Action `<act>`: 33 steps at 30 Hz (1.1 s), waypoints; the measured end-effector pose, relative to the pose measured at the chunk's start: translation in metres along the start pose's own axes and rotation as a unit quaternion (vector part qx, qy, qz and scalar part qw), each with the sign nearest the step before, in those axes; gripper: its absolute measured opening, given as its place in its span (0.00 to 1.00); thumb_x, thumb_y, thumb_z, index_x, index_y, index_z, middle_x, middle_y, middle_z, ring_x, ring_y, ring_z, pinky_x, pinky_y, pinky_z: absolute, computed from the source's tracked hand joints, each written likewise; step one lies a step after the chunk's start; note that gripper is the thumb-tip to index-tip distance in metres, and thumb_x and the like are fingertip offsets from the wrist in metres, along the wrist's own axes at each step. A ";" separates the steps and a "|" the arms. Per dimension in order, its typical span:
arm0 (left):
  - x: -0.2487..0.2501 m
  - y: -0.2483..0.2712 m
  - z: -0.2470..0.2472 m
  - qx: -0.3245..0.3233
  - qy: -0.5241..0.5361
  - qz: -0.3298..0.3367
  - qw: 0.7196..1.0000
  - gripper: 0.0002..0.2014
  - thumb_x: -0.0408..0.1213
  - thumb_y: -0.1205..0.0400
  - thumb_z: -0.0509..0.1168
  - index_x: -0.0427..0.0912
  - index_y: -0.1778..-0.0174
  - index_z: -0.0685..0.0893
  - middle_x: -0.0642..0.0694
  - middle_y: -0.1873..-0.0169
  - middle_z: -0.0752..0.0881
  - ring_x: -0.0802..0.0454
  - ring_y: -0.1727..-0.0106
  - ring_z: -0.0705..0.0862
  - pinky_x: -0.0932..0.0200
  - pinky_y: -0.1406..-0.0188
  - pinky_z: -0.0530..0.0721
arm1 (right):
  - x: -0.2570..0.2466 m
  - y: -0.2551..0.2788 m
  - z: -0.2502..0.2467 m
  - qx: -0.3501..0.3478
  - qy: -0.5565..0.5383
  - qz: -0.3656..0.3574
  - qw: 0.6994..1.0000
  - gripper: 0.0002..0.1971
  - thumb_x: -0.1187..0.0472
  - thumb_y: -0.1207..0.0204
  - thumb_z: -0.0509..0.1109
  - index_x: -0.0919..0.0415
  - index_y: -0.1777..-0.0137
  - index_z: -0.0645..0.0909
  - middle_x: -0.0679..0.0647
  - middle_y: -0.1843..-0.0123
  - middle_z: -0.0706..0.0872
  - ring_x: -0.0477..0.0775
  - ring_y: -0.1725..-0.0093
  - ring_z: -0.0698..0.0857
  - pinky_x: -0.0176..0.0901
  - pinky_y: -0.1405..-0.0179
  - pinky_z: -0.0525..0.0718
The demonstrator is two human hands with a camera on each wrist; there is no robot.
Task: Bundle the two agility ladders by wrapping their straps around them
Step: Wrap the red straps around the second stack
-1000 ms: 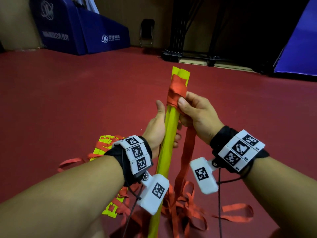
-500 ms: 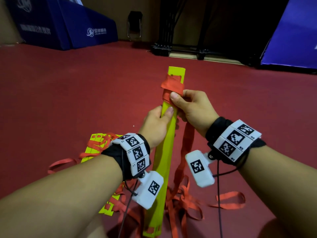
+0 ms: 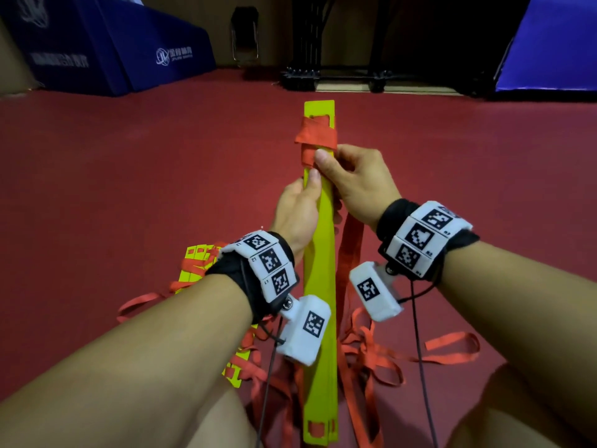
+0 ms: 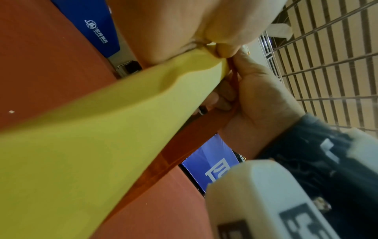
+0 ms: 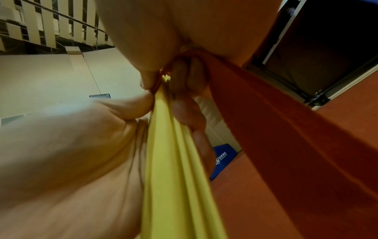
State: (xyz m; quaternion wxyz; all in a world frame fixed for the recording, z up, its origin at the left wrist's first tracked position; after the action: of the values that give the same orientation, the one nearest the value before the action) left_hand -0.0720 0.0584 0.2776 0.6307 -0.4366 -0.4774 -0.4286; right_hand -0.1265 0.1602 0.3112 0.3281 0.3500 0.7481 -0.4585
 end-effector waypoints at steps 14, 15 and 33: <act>-0.006 -0.006 -0.008 0.071 -0.042 -0.038 0.996 0.24 0.52 0.08 0.55 0.39 0.60 0.84 0.42 0.75 0.82 0.46 0.78 0.79 0.56 0.75 0.79 | 0.022 0.008 -0.008 -0.083 0.084 0.041 0.992 0.25 0.43 0.13 0.60 0.57 0.65 0.86 0.43 0.75 0.81 0.44 0.75 0.75 0.44 0.65 0.75; -0.006 -0.006 -0.010 0.074 -0.042 -0.039 0.996 0.24 0.52 0.08 0.55 0.39 0.60 0.84 0.42 0.75 0.82 0.46 0.78 0.79 0.56 0.75 0.79 | 0.024 0.007 -0.009 -0.091 0.098 0.045 0.990 0.26 0.43 0.12 0.60 0.56 0.67 0.86 0.43 0.75 0.82 0.43 0.75 0.76 0.44 0.65 0.74; 0.002 0.001 0.001 0.030 -0.077 -0.037 0.996 0.28 0.56 0.08 0.47 0.43 0.62 0.82 0.45 0.79 0.81 0.54 0.84 0.77 0.63 0.85 0.76 | 0.033 0.002 -0.020 -0.157 -0.063 0.030 0.985 0.16 0.62 0.11 0.62 0.61 0.62 0.79 0.49 0.77 0.73 0.47 0.78 0.70 0.36 0.76 0.69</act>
State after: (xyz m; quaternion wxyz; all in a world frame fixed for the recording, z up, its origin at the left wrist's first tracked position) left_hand -0.0706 0.0596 0.2791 0.5885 -0.4317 -0.5528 -0.4022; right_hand -0.1456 0.1865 0.2908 0.4388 0.2872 0.7779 -0.3462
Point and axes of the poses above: each hand's wrist, its own y-axis away from the middle knuckle, its own z-axis out of the palm, x = y × z, the point moved 3 cm from there along -y, towards the middle knuckle
